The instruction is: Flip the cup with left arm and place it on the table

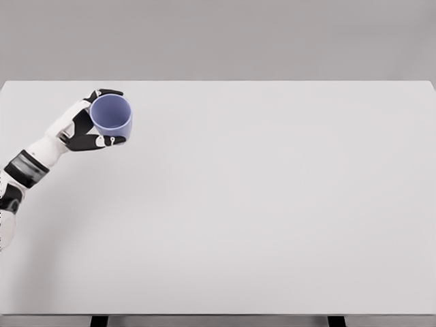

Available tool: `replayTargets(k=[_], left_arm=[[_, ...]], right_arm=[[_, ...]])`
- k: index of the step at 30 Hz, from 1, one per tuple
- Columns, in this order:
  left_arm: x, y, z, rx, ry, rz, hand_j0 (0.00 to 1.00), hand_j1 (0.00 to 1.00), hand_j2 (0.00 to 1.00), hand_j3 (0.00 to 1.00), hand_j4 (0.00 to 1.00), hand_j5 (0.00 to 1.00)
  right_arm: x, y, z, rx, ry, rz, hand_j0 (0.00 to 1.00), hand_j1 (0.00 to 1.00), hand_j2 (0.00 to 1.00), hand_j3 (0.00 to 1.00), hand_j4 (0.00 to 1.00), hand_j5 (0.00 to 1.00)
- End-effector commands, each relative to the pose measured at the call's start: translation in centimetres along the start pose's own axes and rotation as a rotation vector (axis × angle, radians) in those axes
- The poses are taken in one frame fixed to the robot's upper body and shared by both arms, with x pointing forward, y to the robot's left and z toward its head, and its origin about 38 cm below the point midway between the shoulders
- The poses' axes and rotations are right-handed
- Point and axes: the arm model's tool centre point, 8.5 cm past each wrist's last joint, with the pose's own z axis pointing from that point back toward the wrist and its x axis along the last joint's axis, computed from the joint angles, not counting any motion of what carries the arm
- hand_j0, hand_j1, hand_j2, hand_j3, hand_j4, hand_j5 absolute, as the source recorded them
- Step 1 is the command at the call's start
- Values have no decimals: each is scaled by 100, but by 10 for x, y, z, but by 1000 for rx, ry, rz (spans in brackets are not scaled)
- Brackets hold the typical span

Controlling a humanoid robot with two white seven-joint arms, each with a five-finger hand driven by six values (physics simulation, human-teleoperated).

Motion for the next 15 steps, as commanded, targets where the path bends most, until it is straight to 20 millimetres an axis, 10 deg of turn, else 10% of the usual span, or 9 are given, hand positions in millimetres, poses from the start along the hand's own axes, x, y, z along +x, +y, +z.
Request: replayTargets(k=[1, 15], left_arm=[[-9, -3, 0, 27, -2, 50, 52, 52, 52, 52, 52, 52], [-43, -20, 7, 69, 52, 151, 53, 53, 53, 53, 53, 53]], right_arm=[[0, 0, 0, 0, 0, 0, 100, 100, 100, 100, 100, 100], [0, 0, 0, 0, 0, 0, 100, 100, 100, 100, 100, 100]])
